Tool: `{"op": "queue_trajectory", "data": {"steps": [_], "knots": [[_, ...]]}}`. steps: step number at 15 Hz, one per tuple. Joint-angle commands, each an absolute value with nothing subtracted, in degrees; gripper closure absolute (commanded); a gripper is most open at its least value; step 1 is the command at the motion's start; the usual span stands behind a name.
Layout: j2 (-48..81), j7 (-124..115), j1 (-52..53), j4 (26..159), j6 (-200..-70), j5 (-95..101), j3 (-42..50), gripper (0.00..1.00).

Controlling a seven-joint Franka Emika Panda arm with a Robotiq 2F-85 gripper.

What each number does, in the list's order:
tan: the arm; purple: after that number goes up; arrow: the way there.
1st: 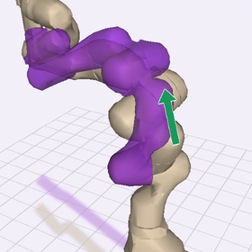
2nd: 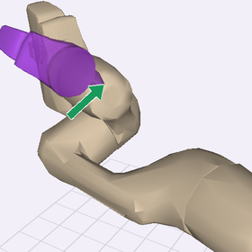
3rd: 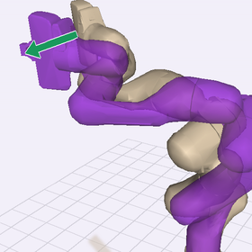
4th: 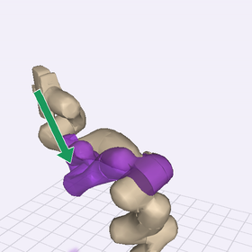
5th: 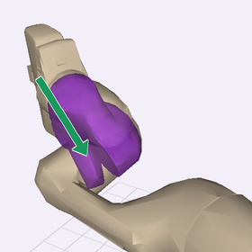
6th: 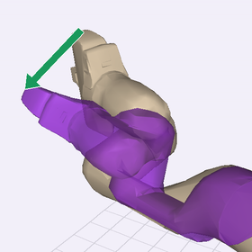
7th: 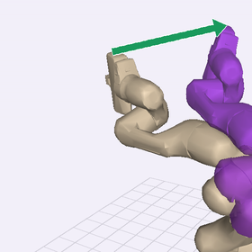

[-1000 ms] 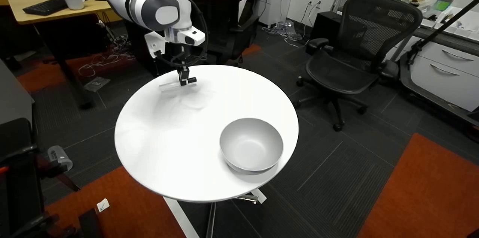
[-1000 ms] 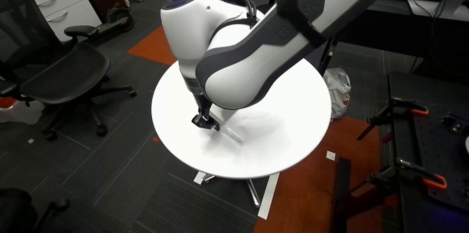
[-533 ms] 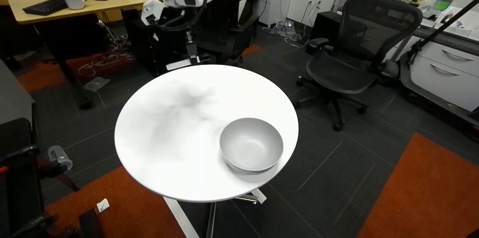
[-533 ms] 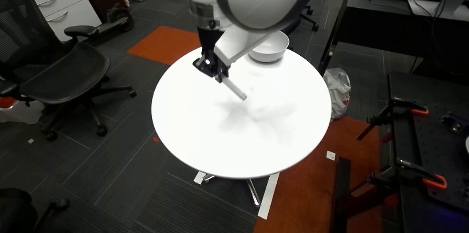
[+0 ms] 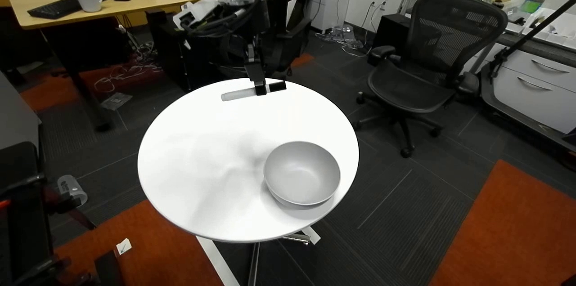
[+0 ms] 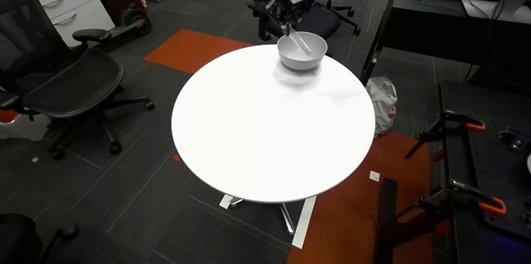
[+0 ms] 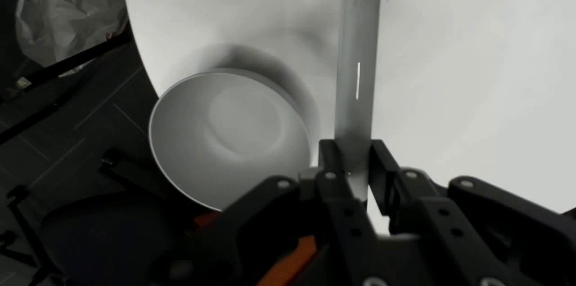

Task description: Put the marker in the grey bowl, remove the marker from the grey bowl

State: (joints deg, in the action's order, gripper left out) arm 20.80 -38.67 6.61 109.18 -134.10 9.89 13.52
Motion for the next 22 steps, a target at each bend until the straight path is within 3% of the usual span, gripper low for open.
{"op": "queue_trajectory", "data": {"steps": [1,20,21,22], "knots": [[21.47,-40.67,3.48,108.10,-132.52,10.10,13.42,0.95],[39.85,-39.89,-7.14,87.37,-128.27,-0.86,14.43,0.95],[40.17,-39.79,-7.28,86.72,-127.47,-0.80,14.47,0.63],[40.31,-39.57,-7.37,86.37,-127.07,-0.77,14.45,0.53]]}}
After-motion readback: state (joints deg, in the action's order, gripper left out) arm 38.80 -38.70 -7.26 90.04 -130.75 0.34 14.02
